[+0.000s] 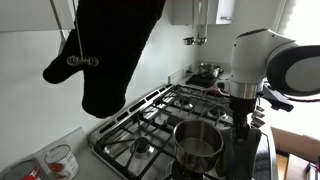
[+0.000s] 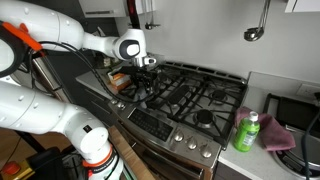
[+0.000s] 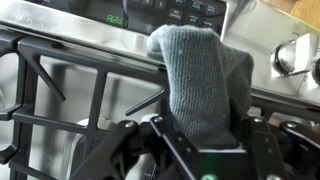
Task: Move the pot to the right plate, remove the towel and put it on the stove
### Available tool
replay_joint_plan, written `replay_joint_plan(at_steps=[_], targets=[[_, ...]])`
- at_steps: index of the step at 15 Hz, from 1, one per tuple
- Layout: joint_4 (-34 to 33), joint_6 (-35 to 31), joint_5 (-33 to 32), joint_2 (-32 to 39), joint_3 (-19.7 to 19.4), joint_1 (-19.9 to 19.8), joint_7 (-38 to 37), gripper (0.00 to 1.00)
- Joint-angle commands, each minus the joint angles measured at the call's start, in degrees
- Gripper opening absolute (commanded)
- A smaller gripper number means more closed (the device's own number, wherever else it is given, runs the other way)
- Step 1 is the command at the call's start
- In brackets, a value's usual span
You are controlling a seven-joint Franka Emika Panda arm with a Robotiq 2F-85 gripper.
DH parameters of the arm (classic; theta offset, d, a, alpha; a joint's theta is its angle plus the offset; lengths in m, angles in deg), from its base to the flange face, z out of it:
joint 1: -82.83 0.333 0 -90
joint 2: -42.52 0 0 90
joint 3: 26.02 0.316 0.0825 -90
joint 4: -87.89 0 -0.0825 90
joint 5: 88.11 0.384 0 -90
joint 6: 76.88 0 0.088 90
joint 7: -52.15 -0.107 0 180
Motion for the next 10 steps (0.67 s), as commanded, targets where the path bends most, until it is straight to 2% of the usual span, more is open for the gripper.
replay_joint_plan(at_steps=[1,3,7,10], targets=[[-1.37,-0.21,-0.79,2.17,0.06,0.77,0.24,0.3],[-1.78,0.01,-1.02,2.46,0.25,0.93,0.3,0.17],[-2.14,0.35,-1.39,3.06,0.98,0.65,-1.26,0.11],[-1.95,0.08,-1.6,2.53,0.91,-0.26,-3.28,0.11]])
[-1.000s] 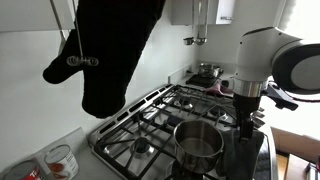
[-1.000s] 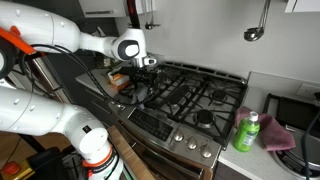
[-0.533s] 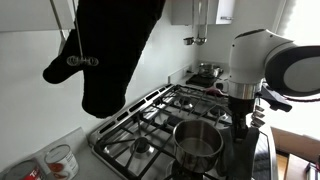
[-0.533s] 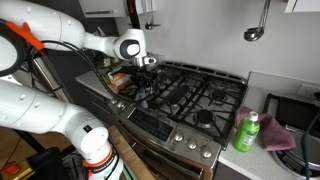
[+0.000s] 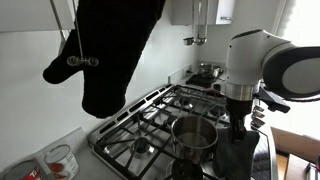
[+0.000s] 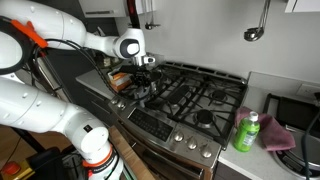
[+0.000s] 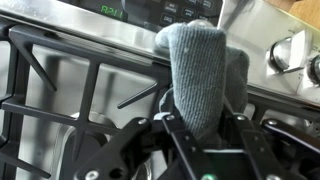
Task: Move the pot to the right plate, remove the towel and put it on the stove
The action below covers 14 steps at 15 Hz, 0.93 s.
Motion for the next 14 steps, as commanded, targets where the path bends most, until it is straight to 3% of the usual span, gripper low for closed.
replay_joint_plan(at_steps=[1,14], targets=[[-0.23,-0.11,-1.58,0.13,-0.19,-1.71,-4.52,0.11],[0.23,-2.08,-2.94,-0.18,-0.18,-10.22,-24.43,0.11]])
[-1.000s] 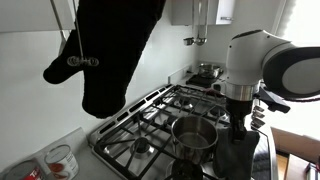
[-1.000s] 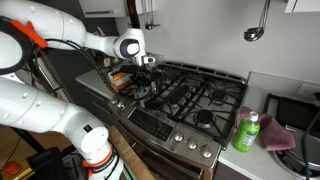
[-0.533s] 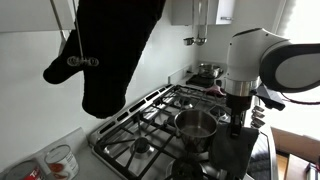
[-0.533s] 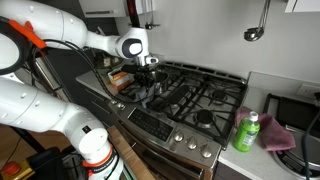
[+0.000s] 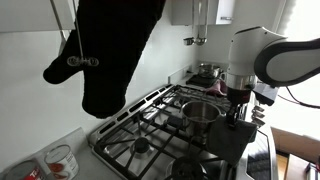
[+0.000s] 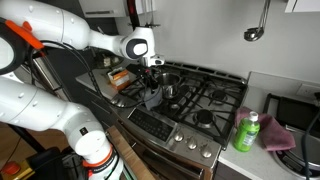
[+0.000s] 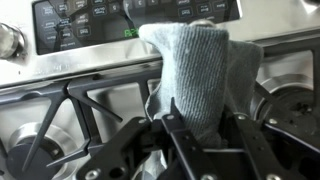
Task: Move the pot to the right plate, remove the towel and put it on the stove
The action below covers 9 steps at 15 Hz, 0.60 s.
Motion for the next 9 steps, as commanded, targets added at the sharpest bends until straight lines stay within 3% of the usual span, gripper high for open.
replay_joint_plan(at_steps=[1,9], targets=[[0.89,-1.07,-1.78,-0.19,0.39,-2.32,-7.68,0.11],[1.71,-1.45,-0.97,-1.57,-0.63,-5.92,-16.85,0.11]])
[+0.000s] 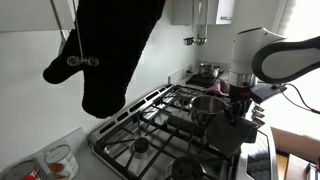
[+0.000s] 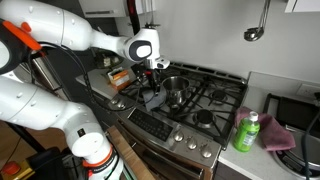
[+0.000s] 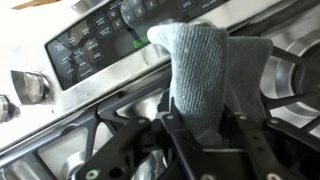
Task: Move the pot to the right plate, remove the towel and put it on the stove
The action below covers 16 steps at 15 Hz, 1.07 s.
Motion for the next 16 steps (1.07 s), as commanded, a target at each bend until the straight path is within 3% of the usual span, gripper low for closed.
replay_joint_plan(at_steps=[1,9,16], targets=[[1.16,-0.74,-0.74,-1.6,-0.54,-1.68,-3.52,0.11],[2.85,-1.6,-1.05,-3.61,-3.6,-5.6,-4.23,0.11],[4.52,-7.58,-1.19,-4.19,-6.42,-8.95,-2.78,0.11]])
